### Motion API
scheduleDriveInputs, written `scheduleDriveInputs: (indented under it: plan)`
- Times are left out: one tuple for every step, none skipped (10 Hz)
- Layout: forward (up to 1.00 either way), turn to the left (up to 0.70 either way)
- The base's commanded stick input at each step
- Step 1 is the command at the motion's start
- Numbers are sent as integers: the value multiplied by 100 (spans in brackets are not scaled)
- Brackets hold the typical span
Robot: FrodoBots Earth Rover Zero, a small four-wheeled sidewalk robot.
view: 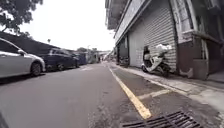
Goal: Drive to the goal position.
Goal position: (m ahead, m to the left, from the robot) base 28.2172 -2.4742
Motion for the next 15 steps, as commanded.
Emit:
scheduleDriveInputs:
  plan:
    - [45, 0]
    - [45, 0]
    - [45, 0]
    - [45, 0]
    - [45, 0]
    - [45, 0]
    - [45, 0]
    - [45, 0]
    - [45, 0]
    - [45, 0]
    - [45, 0]
    - [45, 0]
    - [45, 0]
    - [45, 0]
    - [45, 0]
